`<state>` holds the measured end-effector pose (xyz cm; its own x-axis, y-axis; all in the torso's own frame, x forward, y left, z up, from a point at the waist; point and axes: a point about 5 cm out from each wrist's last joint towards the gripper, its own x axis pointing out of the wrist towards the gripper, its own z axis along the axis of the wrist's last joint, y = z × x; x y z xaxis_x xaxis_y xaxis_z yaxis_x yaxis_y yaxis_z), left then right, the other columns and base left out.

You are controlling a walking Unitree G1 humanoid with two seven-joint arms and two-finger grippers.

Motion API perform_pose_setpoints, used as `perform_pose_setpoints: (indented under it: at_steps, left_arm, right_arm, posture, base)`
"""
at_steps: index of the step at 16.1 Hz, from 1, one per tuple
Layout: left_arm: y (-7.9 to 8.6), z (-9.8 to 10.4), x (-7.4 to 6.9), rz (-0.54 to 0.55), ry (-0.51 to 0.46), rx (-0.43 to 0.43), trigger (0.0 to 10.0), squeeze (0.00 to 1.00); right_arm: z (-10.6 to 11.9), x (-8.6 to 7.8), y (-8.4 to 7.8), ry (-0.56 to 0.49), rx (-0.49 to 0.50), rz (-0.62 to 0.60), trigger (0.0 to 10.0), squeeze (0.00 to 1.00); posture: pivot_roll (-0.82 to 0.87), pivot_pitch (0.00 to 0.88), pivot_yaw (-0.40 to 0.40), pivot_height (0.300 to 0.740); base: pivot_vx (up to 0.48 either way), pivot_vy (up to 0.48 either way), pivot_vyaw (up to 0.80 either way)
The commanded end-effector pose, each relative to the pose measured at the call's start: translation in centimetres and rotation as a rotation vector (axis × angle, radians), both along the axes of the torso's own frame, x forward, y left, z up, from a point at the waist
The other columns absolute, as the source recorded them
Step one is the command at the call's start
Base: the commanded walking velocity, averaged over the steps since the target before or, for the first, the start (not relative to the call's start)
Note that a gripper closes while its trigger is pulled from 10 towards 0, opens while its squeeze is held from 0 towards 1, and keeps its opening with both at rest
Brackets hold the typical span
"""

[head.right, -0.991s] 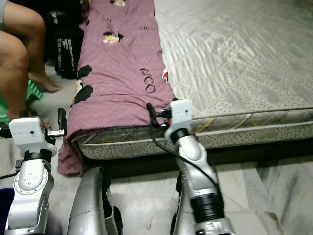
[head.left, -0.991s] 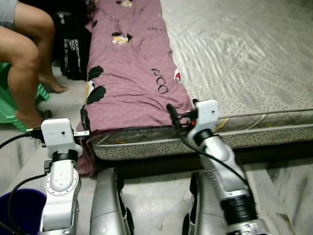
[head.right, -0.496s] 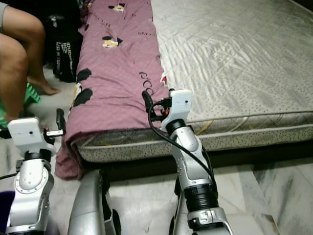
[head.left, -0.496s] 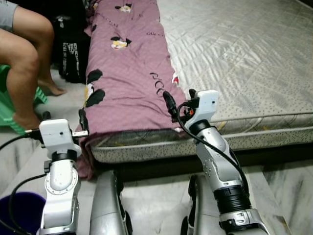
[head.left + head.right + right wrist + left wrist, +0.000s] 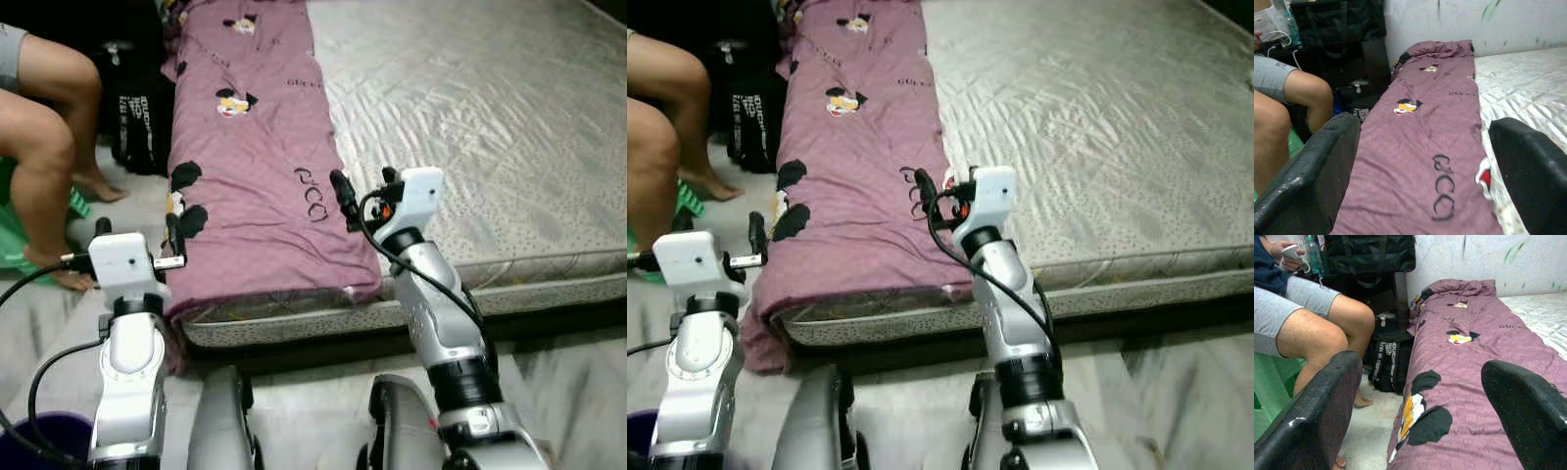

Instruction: Clean up the room

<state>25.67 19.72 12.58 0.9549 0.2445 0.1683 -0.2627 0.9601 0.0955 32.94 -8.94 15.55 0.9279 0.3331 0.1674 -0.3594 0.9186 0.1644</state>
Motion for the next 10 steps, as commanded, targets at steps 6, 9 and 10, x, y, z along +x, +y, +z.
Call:
perform_pose_setpoints:
  at_steps: [6,9,10]
  left_arm:
    - [0.06,0.04,0.33,0.015,0.011,0.062,10.0,0.00]
    - [-0.16,-0.13,0.43,-0.018,0.010,0.035,10.0,0.00]
    - [-0.42,-0.16,0.42,-0.060,0.003,0.012,10.0,0.00]
  right_arm:
    - [0.95,0.77,-0.04,-0.030,0.005,-0.011,10.0,0.00]
    - [0.63,0.74,-0.32,-0.024,-0.003,-0.023,10.0,0.00]
    - [0.42,0.73,-0.42,-0.020,-0.008,-0.026,10.0,0.00]
  posture:
    - [-0.04,0.016,0.004,0.740]
    - [-0.04,0.016,0.004,0.740]
    - [-0.04,0.016,0.004,0.740]
  base:
    - [0.000,0.000,0.00]
    - [0.000,0.000,0.00]
    - [0.000,0.000,0.00]
